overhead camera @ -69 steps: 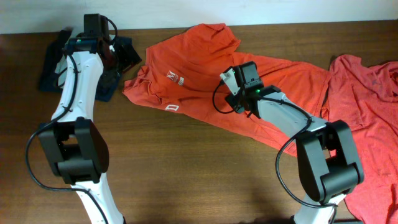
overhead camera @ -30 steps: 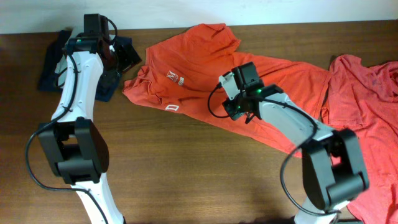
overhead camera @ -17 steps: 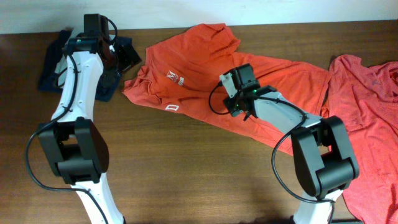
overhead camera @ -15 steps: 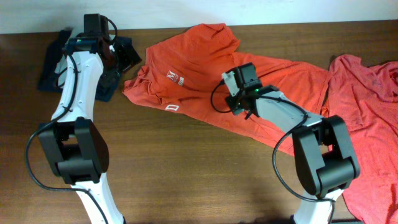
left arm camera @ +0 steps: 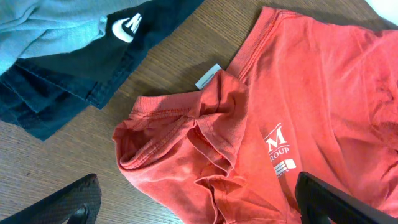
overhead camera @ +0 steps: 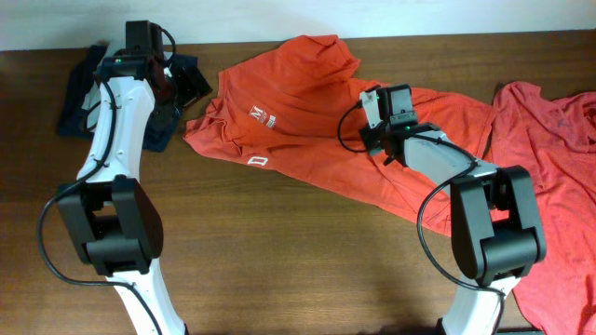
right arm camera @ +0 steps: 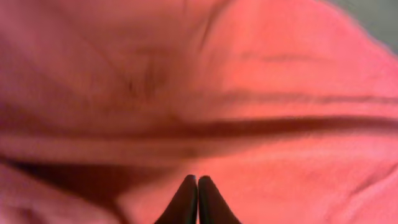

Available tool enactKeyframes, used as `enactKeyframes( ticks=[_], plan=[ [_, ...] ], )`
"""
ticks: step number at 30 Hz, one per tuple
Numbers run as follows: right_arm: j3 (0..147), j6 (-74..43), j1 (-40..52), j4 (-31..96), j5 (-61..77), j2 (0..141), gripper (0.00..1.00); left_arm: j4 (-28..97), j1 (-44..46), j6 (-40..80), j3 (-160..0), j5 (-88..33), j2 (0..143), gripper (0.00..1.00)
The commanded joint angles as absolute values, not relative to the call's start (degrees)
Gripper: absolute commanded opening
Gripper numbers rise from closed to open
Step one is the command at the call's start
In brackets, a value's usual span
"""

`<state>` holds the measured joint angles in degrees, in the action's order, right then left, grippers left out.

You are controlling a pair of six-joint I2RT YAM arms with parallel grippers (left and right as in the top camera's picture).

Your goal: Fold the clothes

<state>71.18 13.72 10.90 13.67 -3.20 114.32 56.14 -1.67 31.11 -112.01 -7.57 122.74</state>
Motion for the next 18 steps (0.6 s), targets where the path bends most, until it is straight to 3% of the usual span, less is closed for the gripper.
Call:
enactKeyframes(
  ticks=[1, 8, 18],
  plan=[
    [72.86, 12.97, 11.6, 17.96, -3.4, 110.1, 0.04, 56.07, -1.52, 31.46, -111.63, -8.12, 123.0, 0.99],
    [74.72, 8.21, 12.4, 32.25, -3.27, 100.53, 0.04, 56.07, -1.52, 31.46, -111.61, -8.12, 123.0, 0.99],
    [71.9, 0.43, 12.36, 49.36, -3.29, 102.08, 0.04, 56.07, -1.52, 31.46, -111.63, -8.12, 123.0, 0.99]
  ],
)
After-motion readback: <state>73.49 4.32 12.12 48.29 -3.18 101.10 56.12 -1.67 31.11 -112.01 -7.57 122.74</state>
